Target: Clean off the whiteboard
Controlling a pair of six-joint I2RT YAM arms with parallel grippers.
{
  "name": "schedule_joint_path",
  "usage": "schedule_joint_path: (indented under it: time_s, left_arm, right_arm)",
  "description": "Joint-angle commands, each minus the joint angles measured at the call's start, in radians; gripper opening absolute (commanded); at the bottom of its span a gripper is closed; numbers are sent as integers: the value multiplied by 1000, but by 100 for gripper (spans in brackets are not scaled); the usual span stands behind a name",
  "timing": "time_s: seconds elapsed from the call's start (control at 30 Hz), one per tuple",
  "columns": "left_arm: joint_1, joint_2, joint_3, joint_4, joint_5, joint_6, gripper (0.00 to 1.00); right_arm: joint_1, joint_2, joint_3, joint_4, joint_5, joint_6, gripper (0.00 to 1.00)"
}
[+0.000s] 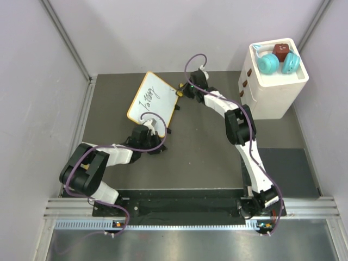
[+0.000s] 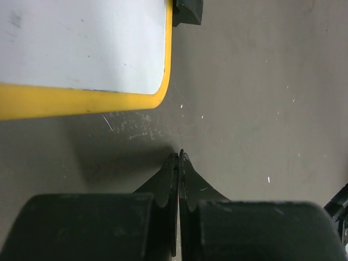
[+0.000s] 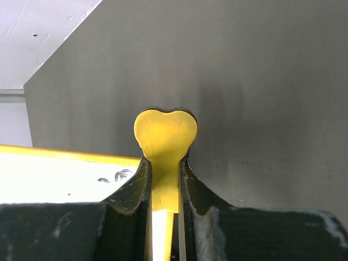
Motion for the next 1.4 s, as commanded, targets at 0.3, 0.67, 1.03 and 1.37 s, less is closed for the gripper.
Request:
schedule_joint_path:
  time_s: [0.3, 0.67, 1.03, 1.37]
  left_arm:
    - [-7, -51, -53, -115, 21, 47, 0]
    - [-10, -562, -193, -202, -63, -13, 57]
    - [-7, -878, -226, -298, -462, -179, 88]
    - [42, -773, -262, -71, -508, -187, 81]
  right_arm:
    - [35, -71, -50, 101, -44, -26, 0]
    - [27, -263, -289, 234, -36, -59, 0]
    - [21, -389, -439, 347, -73, -58, 0]
    - [0, -469, -527, 386, -97, -90, 0]
